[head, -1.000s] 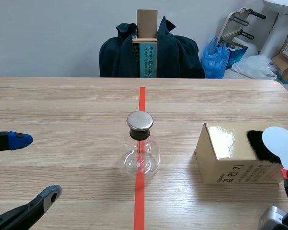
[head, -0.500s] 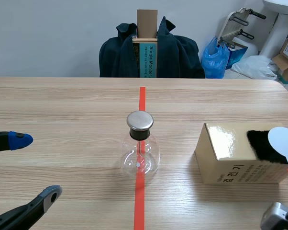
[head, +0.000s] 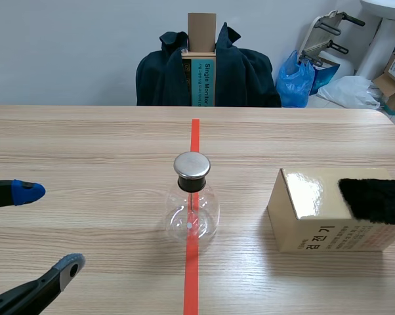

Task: Do the electroscope experiment.
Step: 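Rub the plate on the fur, then bring the plate to the electroscope and point at the metal foil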

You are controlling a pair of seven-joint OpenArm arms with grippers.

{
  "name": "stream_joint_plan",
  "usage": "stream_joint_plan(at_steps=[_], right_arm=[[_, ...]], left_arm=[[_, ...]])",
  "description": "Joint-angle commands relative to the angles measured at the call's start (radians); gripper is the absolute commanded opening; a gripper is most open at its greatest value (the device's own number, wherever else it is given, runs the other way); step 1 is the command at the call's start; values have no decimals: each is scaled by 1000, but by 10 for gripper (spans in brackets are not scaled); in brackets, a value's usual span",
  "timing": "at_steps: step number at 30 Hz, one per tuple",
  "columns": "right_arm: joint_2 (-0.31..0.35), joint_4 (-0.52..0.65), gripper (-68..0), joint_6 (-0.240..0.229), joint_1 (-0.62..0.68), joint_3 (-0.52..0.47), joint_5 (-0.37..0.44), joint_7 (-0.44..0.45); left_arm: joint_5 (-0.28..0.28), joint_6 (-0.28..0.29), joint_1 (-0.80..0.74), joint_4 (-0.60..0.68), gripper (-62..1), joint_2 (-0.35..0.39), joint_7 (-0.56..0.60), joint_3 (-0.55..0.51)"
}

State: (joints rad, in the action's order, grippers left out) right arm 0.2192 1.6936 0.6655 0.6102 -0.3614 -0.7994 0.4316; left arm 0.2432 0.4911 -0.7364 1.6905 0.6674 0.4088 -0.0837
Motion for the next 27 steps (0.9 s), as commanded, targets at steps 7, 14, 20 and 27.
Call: stream_joint_plan(at_steps=[7,14,20,27], right_arm=[[10,194,-667,7,-7,-74,91,-2],[10,297,-667,7,-12,-79,139,-23],[10,311,-667,3,-13,-71,138,-14],[10,311,-667,-8,-31,-25,138,14]], left_arm=[[6,2,3,8,14,-8,14,5],[-2,2,6,8,14,-8,-13,6],[-3,16,111,-66,-475,-8,-128,90],[-1,18,391,-274,-585,-43,-87,320]])
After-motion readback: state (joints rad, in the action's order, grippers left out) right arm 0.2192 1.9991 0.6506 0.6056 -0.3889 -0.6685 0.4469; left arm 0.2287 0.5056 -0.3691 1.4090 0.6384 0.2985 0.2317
